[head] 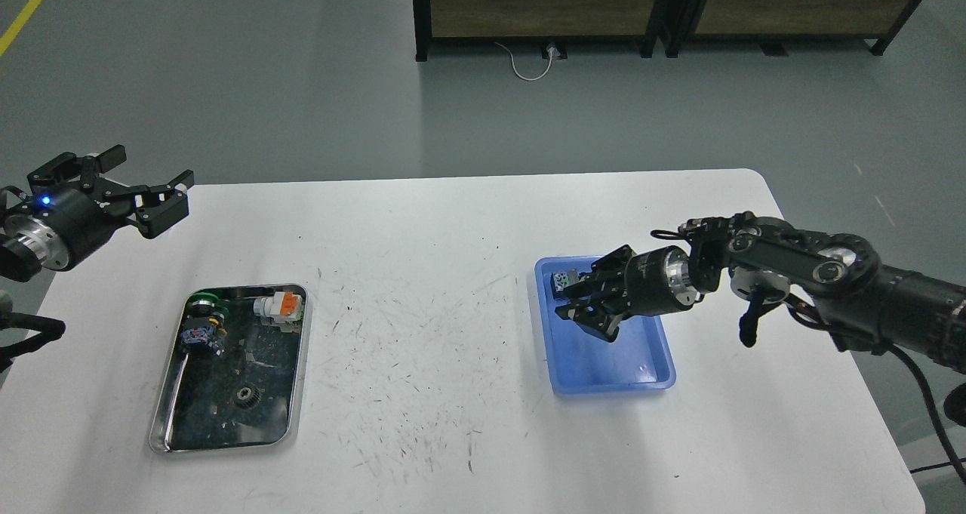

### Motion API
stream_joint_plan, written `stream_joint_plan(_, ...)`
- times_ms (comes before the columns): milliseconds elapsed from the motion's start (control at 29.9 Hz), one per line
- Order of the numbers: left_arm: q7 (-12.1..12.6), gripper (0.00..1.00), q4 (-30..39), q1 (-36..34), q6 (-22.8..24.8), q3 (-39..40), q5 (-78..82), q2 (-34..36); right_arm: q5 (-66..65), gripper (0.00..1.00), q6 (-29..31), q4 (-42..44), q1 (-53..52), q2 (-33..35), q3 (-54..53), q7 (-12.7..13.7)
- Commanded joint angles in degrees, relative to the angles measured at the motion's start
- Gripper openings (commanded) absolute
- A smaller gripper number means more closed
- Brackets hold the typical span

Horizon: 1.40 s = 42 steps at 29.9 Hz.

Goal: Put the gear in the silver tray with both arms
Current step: 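Close the right gripper on the gear and lift it, then carry the gear toward the silver tray, release it on the table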

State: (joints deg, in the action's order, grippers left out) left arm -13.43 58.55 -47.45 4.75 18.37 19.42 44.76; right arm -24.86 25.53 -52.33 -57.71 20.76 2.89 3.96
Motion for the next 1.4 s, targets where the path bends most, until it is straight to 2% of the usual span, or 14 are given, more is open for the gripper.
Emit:
stream_joint_plan(0,0.77,0.97,-0.10,-0.18,-0.36,-0.09,0.00,-0.11,-0.02,0.23,-0.05,3.98,-1.44,-8.17,3.08,0.08)
stream_joint_plan(234,1.12,0.97,-0.19,-0.98,-0.71,0.00,-0.09,-0.29,-0.10,0.23,0.04,9.17,-1.62,-19.86,5.72,0.00)
stream_joint_plan(334,1.12,0.97,-0.11,-0.98,-1.06,-0.09,-0.09,-0.38,-0.37,0.26,0.04,11.10,-1.62,-20.76,6.08,0.00)
stream_joint_plan(401,1.12,0.97,-0.10,-0.98,-1.06,0.00,-0.09,-0.38,-0.98,0.34,0.04,12.24,-1.62,-20.76,6.08,-0.09)
stream_joint_plan(501,1.12,0.97,-0.10,-0.89,-1.15,-0.09,-0.09,-0.38,-1.07,0.62,-0.04,13.57,-1.62,-20.76,6.08,-0.44)
stream_joint_plan(568,1.12,0.97,-0.10,-0.80,-1.24,-0.09,-0.09,-0.38,-1.24,0.69,-0.13,13.57,-1.62,-20.76,6.08,-1.58)
stream_joint_plan(635,1.12,0.97,-0.02,-0.71,-1.24,-0.09,-0.09,-0.38,-1.60,0.73,-0.13,13.83,-1.53,-20.76,5.99,-2.37)
stream_joint_plan(936,1.12,0.97,0.16,-0.80,-1.41,-0.18,-0.09,-0.46,-2.39,0.79,-0.22,16.73,-1.79,-20.76,4.67,-2.73)
stream_joint_plan(1203,0.77,0.98,0.33,-0.89,-1.24,-0.88,0.00,-0.64,-2.39,0.84,-0.22,17.87,-3.63,-20.76,-0.68,-2.73)
stream_joint_plan(1370,0.16,0.97,0.25,-0.80,-1.41,-1.14,0.53,-3.01,-2.21,0.85,-0.31,18.58,-5.13,-14.97,-4.90,-2.64)
